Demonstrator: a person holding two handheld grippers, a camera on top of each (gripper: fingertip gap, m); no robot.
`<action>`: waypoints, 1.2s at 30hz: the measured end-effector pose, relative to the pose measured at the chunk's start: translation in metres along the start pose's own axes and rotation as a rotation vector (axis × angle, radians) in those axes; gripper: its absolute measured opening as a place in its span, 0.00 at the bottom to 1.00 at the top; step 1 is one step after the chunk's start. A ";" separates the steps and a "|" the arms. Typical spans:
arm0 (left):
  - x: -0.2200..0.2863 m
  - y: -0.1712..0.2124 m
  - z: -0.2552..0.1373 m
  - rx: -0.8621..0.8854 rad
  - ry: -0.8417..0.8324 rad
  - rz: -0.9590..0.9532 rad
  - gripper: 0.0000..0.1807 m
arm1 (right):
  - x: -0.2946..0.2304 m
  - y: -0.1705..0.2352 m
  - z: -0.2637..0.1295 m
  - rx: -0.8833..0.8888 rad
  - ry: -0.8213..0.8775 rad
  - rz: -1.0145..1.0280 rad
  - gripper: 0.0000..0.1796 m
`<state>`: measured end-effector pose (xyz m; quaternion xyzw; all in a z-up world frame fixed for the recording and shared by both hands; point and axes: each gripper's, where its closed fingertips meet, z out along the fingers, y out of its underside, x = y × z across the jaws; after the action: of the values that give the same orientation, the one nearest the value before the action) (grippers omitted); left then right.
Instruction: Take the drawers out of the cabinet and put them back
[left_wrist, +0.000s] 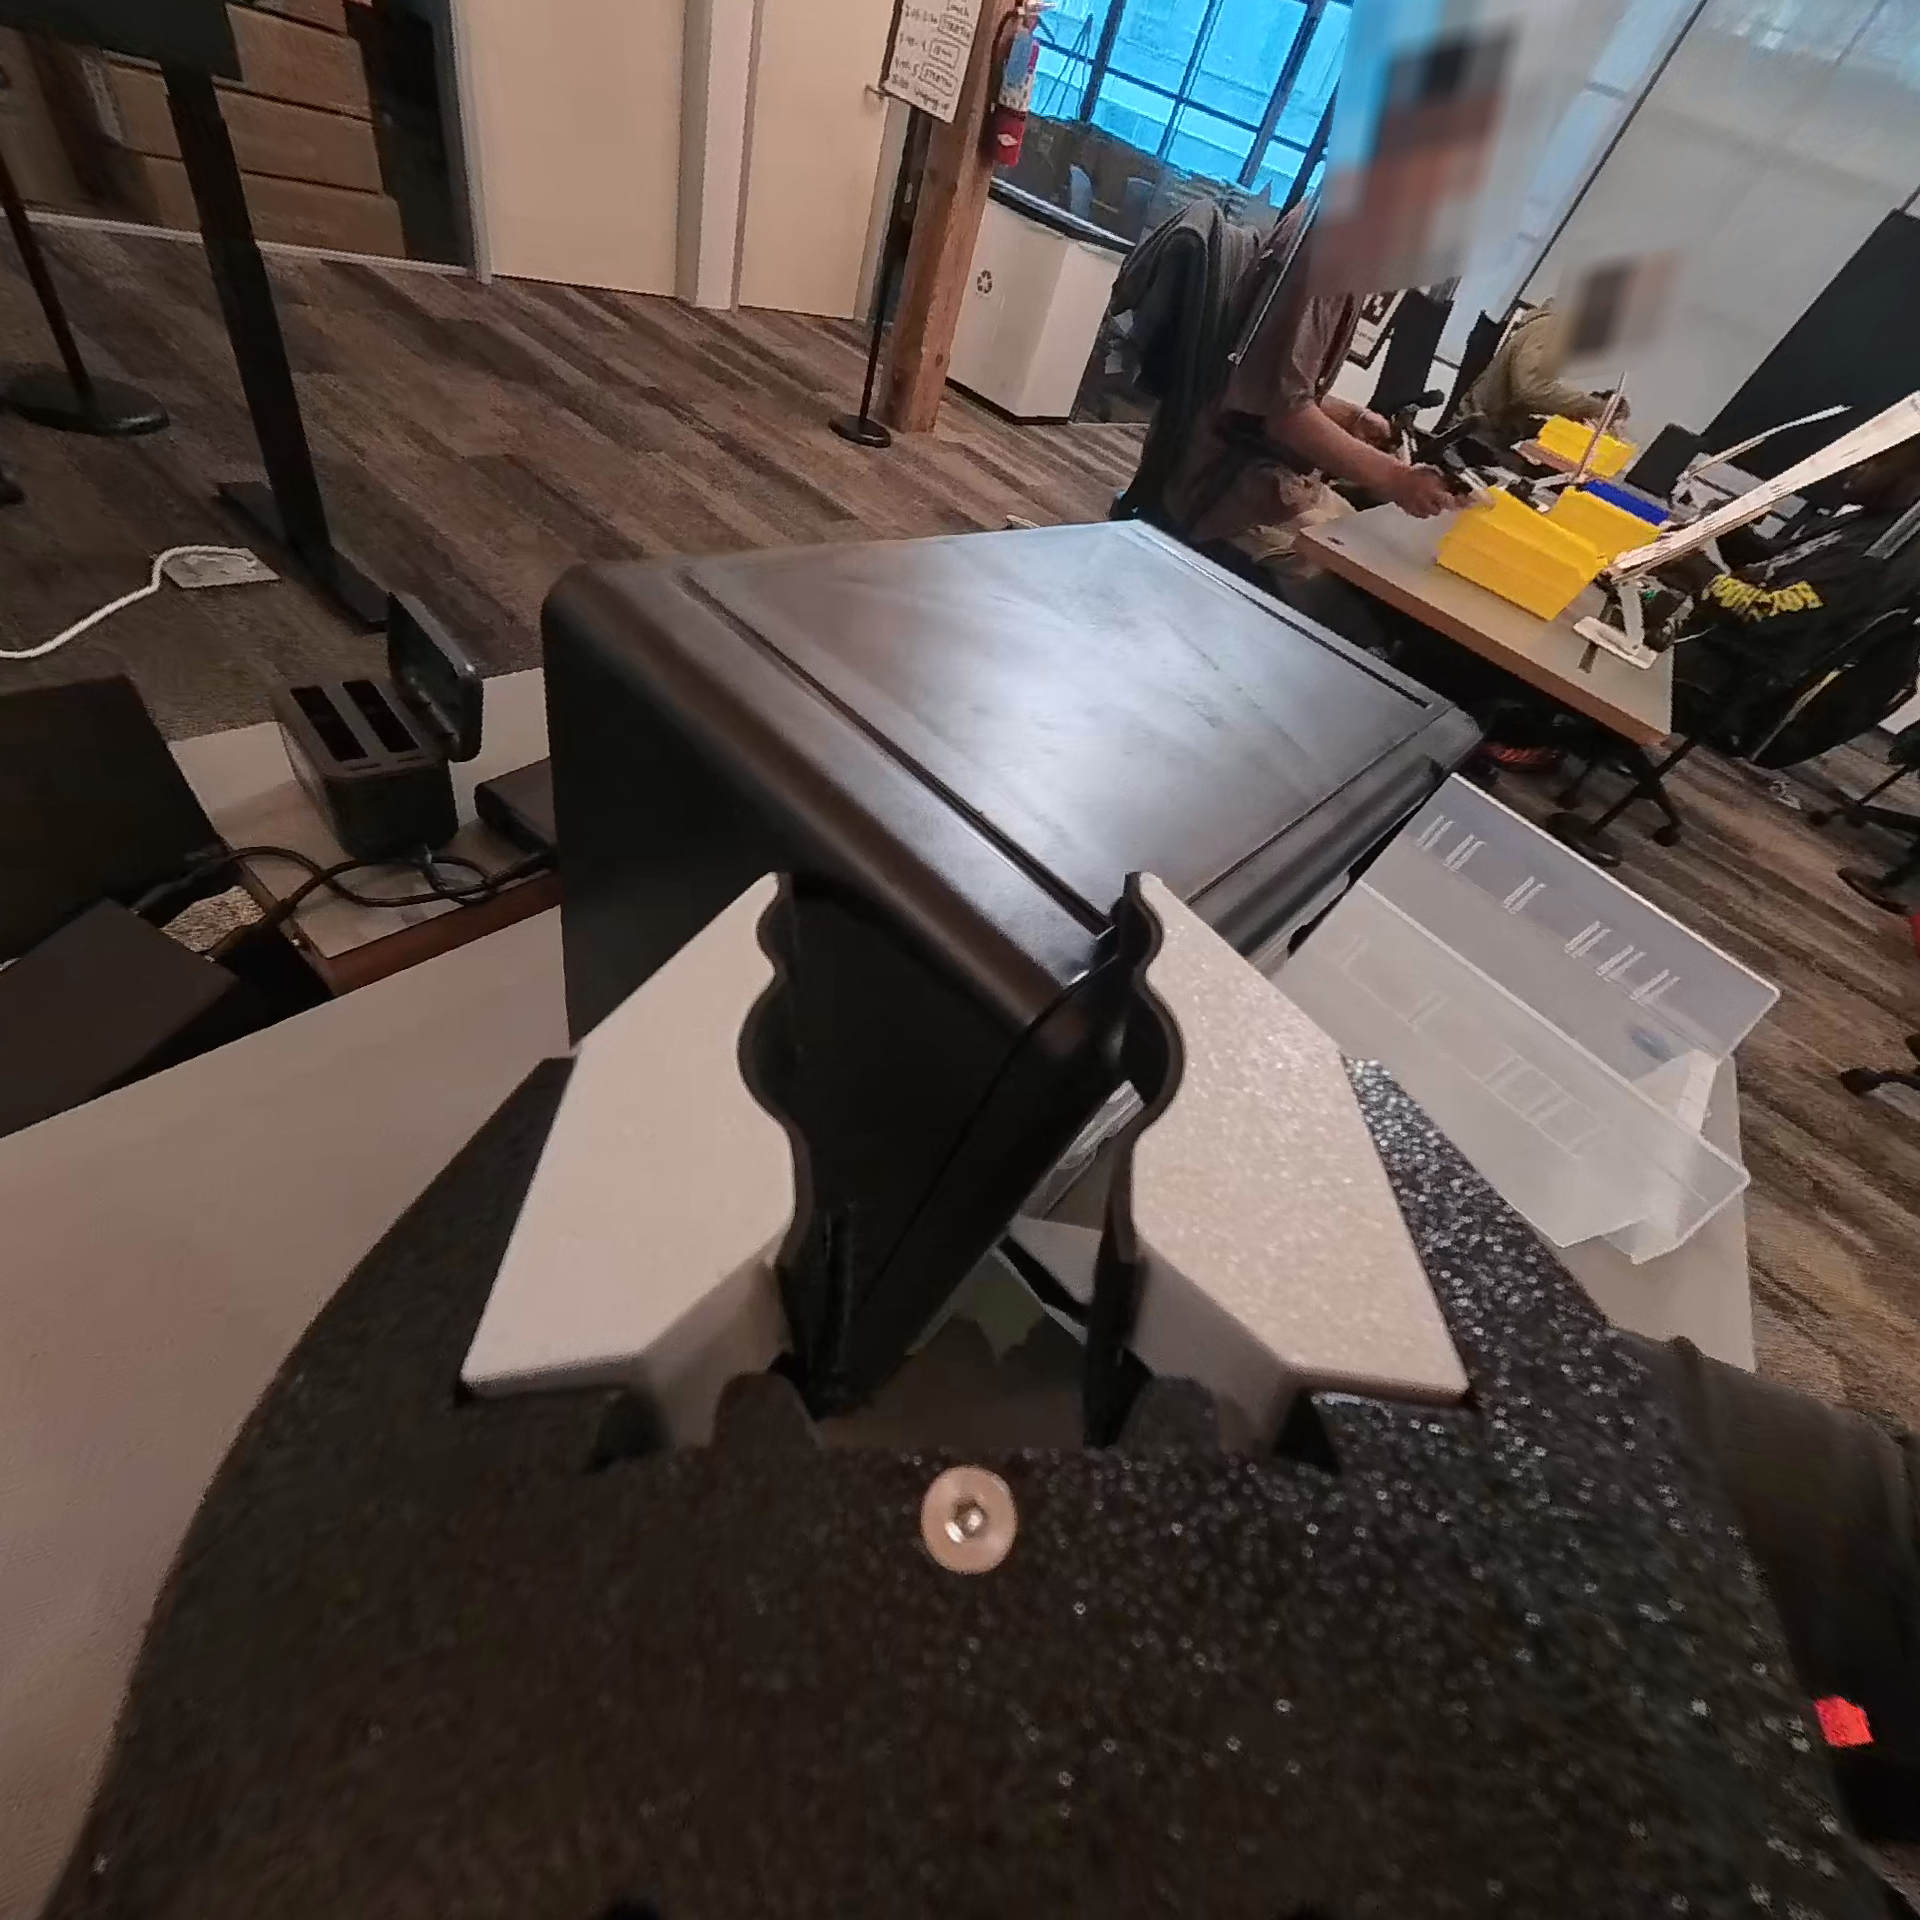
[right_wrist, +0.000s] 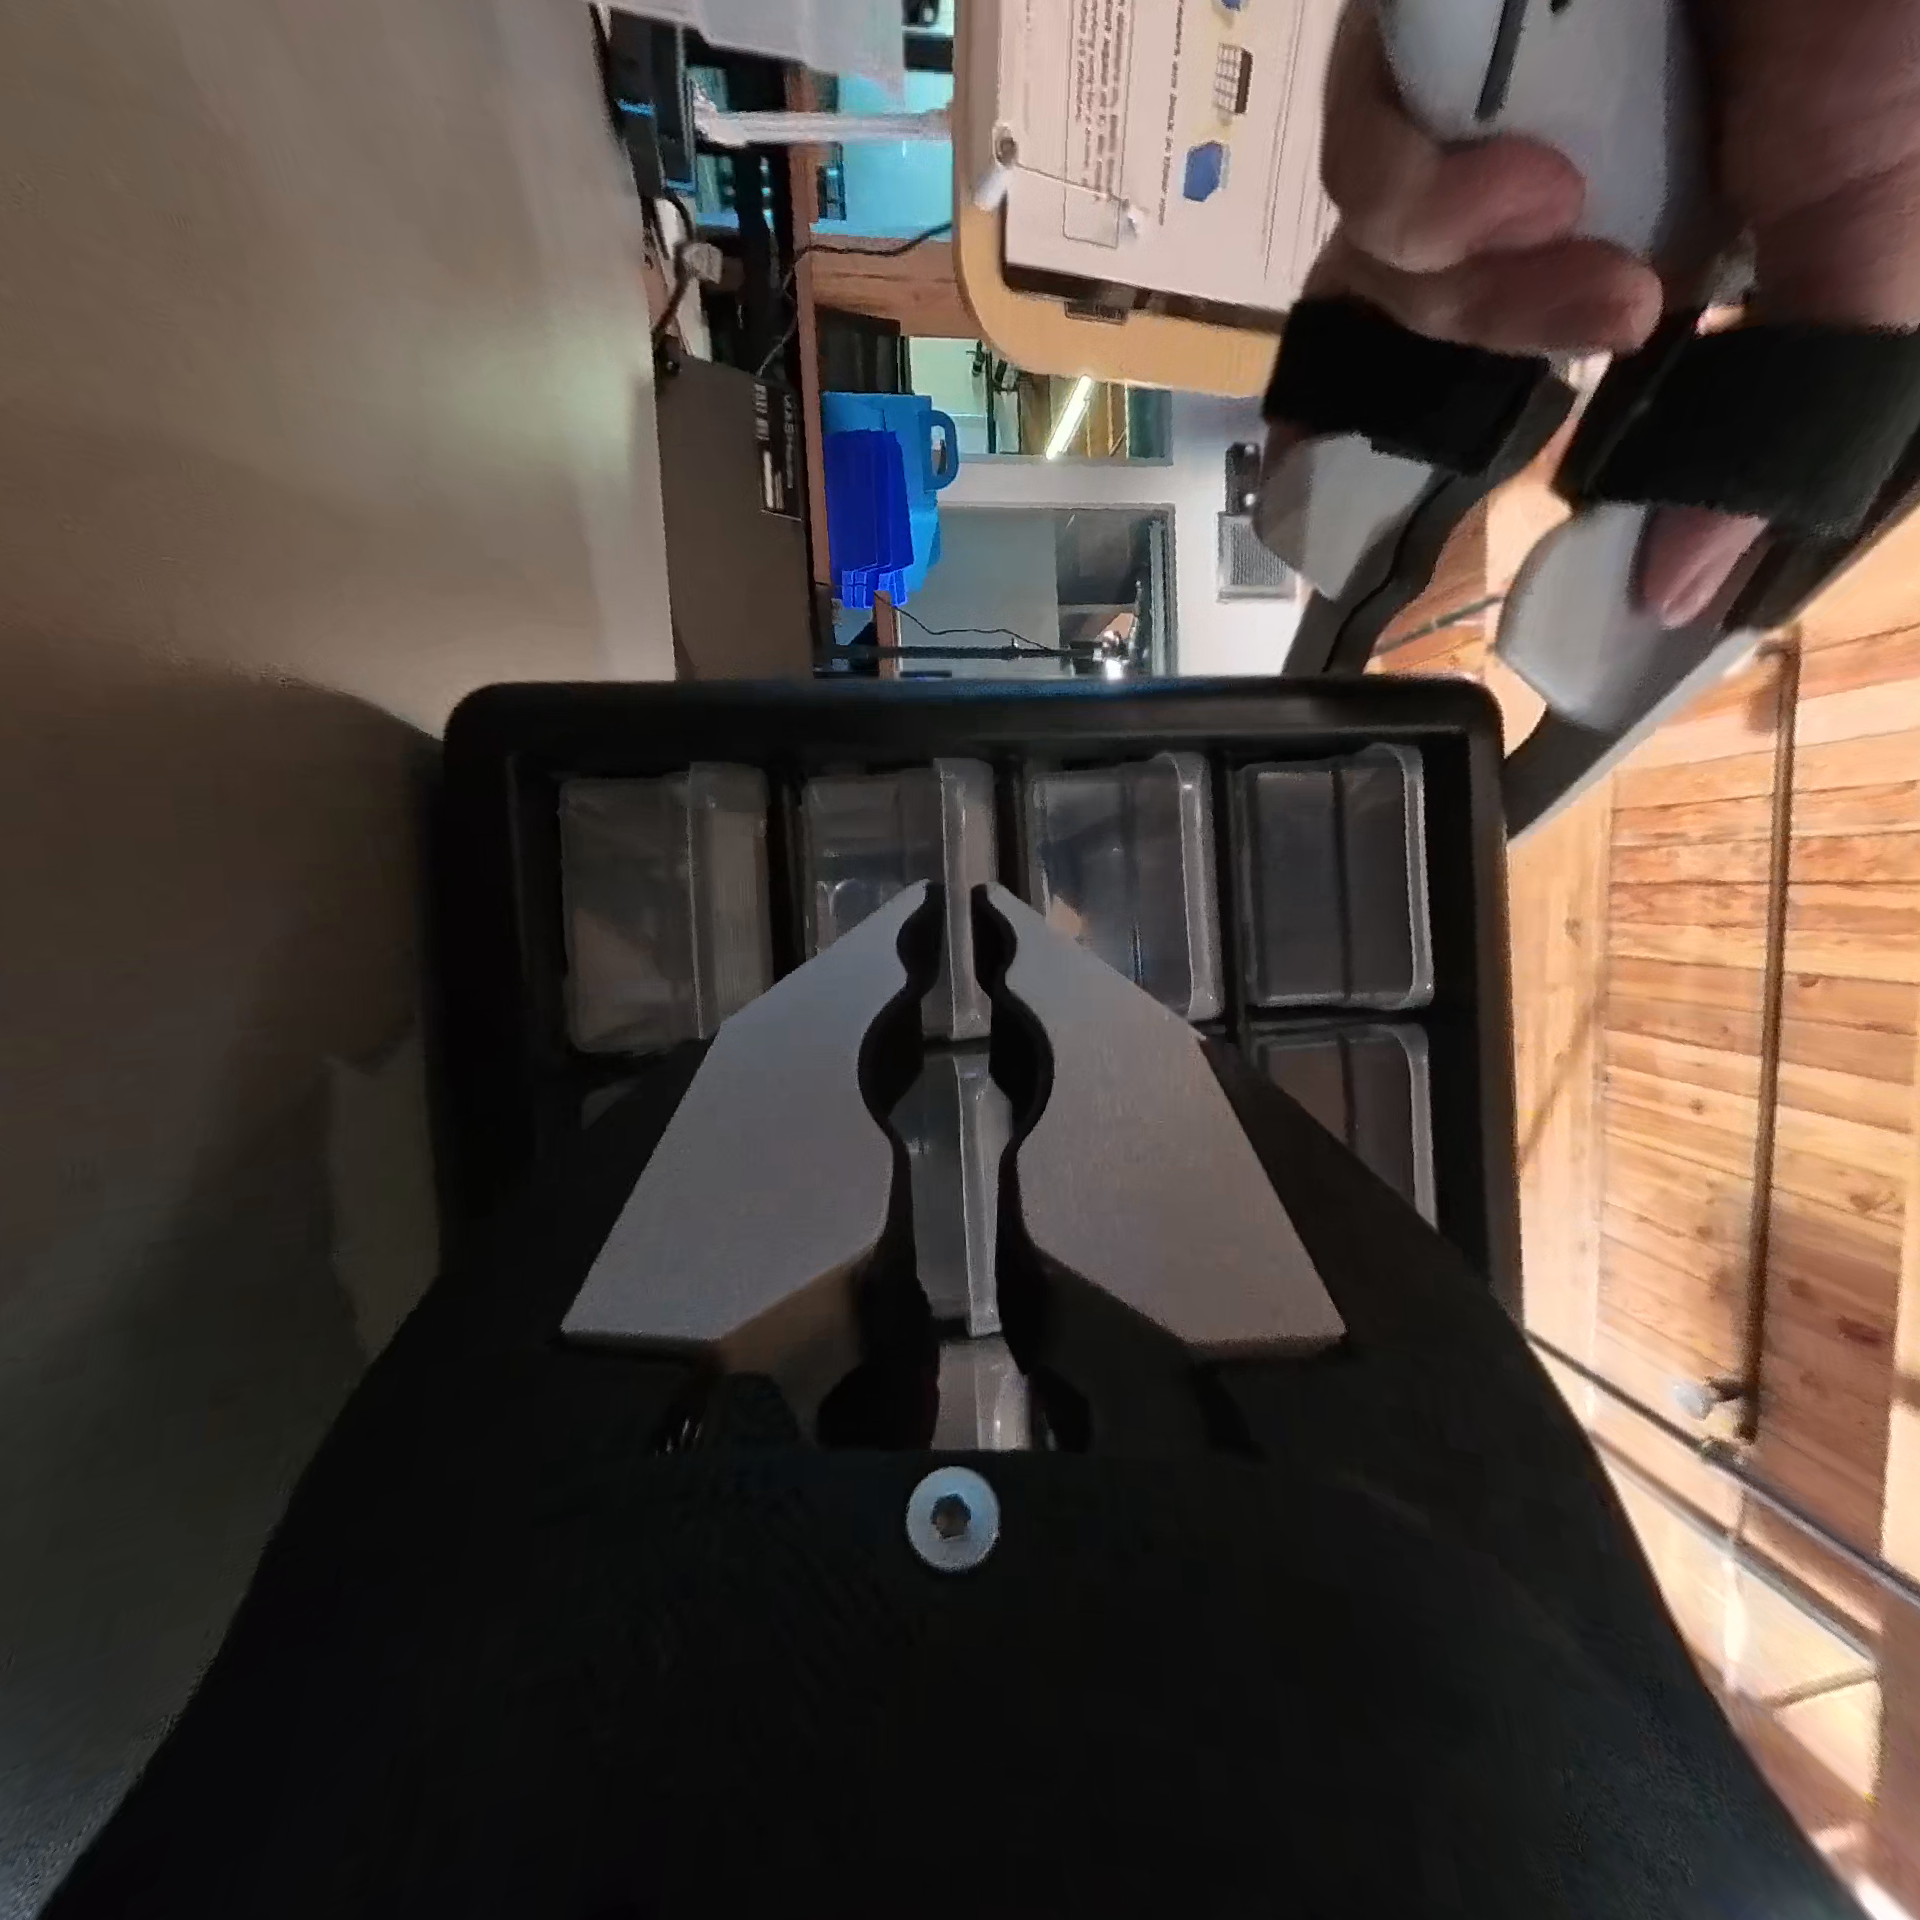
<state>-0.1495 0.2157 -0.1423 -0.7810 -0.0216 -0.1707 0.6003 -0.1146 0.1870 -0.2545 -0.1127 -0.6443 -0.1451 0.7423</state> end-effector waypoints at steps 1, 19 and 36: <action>0.000 0.000 0.000 -0.001 -0.006 0.004 0.34 | -0.001 -0.002 0.000 0.003 -0.001 -0.015 0.02; -0.001 0.000 0.001 0.007 0.000 0.006 0.34 | 0.002 0.000 0.006 -0.011 0.019 -0.034 0.04; -0.002 0.000 0.000 0.015 0.016 0.004 0.33 | 0.010 -0.041 -0.055 0.034 0.025 -0.089 0.03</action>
<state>-0.1513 0.2164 -0.1425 -0.7752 -0.0166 -0.1757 0.6066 -0.0776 0.1285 -0.2537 -0.0694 -0.6418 -0.1685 0.7449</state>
